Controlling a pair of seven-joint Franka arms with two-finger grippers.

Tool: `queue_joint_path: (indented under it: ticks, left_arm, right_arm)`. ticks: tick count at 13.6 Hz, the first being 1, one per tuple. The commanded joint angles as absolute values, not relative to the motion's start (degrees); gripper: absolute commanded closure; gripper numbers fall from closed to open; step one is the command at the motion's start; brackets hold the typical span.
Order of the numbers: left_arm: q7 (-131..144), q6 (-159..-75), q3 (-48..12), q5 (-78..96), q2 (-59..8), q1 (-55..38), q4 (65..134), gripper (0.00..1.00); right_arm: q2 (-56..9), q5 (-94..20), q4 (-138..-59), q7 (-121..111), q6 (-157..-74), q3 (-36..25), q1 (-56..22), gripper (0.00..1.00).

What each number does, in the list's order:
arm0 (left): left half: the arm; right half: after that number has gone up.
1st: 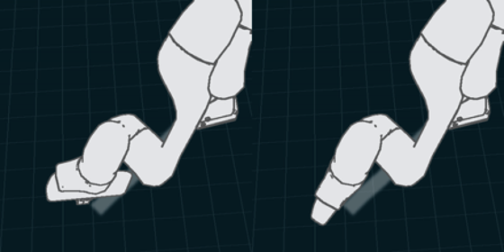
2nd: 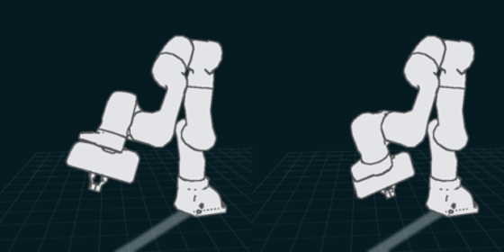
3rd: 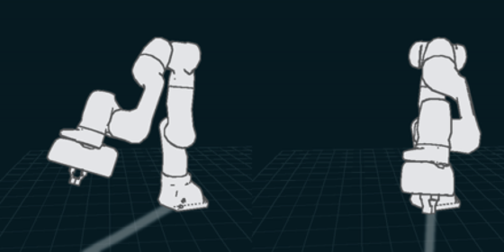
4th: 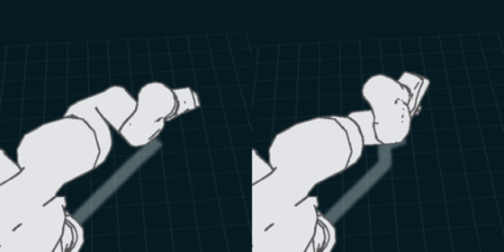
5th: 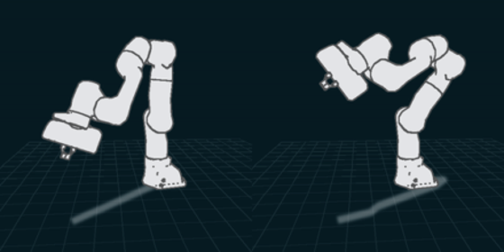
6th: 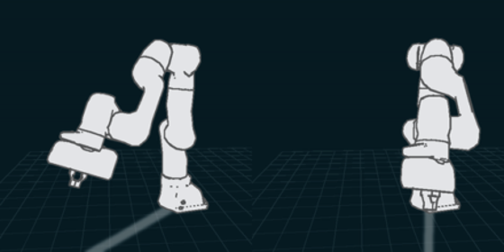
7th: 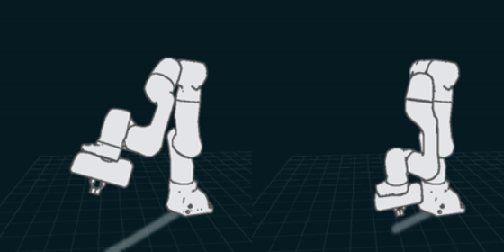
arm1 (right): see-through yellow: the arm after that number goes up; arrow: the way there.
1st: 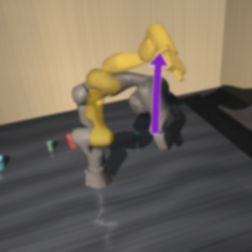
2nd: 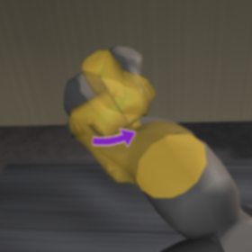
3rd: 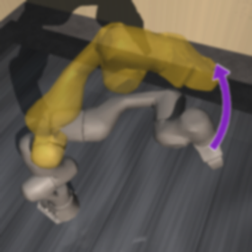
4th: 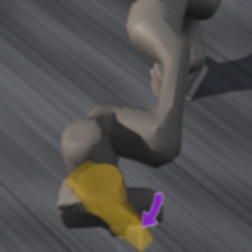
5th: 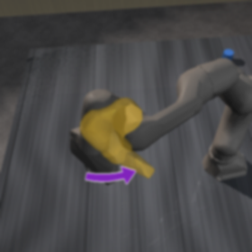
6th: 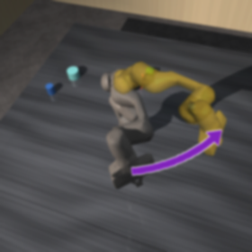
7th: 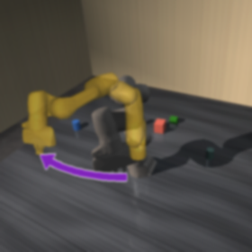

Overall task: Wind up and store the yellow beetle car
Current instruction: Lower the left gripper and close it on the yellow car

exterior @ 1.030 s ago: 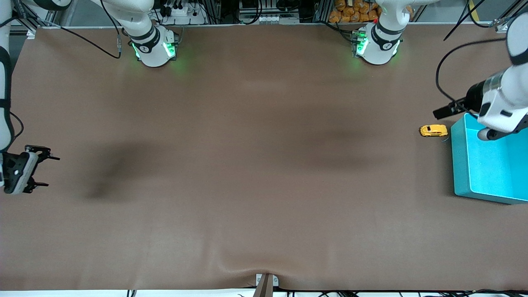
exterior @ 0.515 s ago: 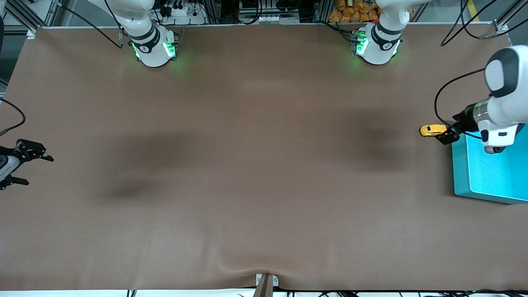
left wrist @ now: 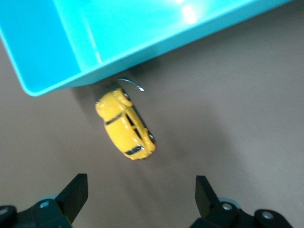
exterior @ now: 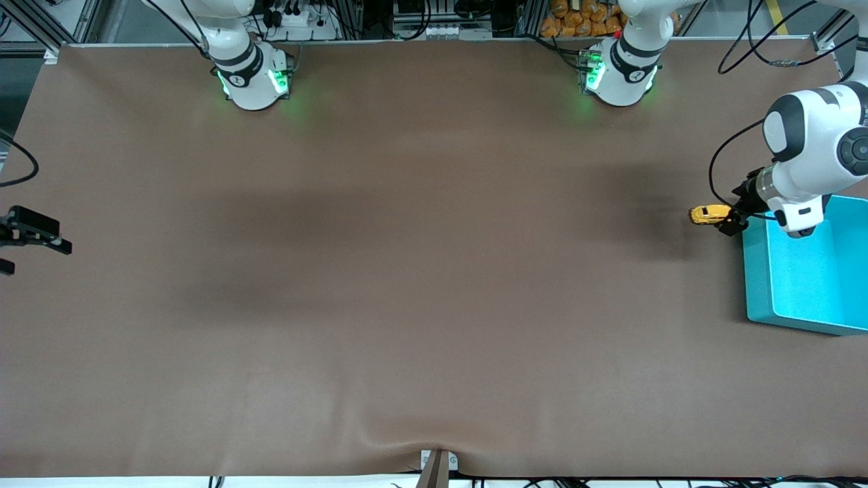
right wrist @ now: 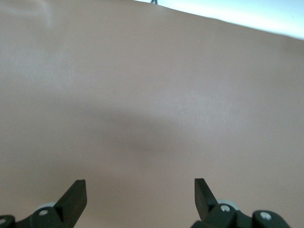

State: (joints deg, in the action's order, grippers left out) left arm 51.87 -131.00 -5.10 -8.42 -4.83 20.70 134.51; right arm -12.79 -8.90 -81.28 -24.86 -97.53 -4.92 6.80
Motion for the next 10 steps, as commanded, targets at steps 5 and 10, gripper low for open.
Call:
queue_joint_path:
  ticks: [5, 10]
  left_arm:
    - [65.47, -143.68, -5.71, -9.93, -9.84, 24.7, 138.25, 0.0]
    - [67.33, -147.74, -5.71, -10.11, -12.74, 27.15, 139.66, 0.0]
  right_arm:
    - [-3.52, -6.94, -91.66, -16.79, -98.17, -10.79, 0.71, 0.0]
    - [-2.46, -7.03, -93.87, -17.05, -95.64, -12.04, -1.66, 0.0]
